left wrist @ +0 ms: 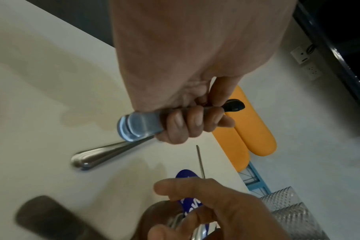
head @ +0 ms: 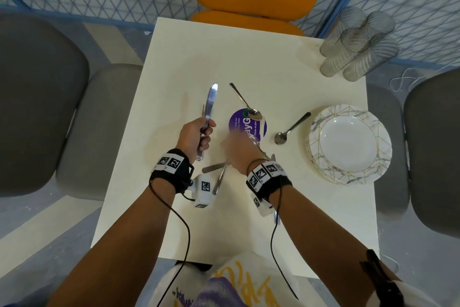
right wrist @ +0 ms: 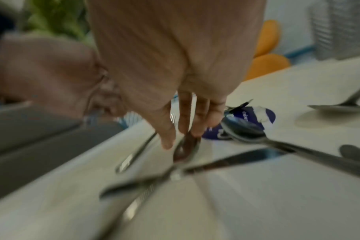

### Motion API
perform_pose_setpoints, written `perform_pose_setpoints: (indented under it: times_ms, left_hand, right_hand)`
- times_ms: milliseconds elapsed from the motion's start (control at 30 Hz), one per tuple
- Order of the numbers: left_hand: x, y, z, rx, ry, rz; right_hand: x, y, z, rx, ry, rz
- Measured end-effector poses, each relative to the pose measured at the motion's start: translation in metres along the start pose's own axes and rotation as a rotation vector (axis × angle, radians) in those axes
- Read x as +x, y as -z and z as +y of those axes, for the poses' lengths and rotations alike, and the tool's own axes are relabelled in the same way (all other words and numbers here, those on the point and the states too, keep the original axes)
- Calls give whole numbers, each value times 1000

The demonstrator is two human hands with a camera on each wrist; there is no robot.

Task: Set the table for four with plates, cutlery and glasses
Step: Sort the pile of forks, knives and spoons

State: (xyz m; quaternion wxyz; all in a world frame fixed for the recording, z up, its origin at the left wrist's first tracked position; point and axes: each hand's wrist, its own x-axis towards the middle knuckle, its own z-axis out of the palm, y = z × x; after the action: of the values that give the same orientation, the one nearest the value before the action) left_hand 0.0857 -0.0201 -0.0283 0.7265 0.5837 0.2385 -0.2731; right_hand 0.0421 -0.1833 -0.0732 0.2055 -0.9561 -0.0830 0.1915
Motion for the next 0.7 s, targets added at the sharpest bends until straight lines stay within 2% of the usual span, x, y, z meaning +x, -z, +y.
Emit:
perform_pose_setpoints:
  times_ms: [133, 433, 567, 700]
  left_hand:
    - [-6, 8, -9, 11, 20, 24]
    - [-7, 10, -22, 8, 48, 27]
    - [-8, 3, -25, 43, 42, 6]
    - [-8, -2, -27, 56, 39, -18]
  right_hand:
    - [-6, -11, 0, -56, -61, 77]
    - [-21, -3, 15, 86, -117, -57]
    - [-38, 4, 25, 220, -175, 18]
    - [-54, 6, 32, 170, -230, 16]
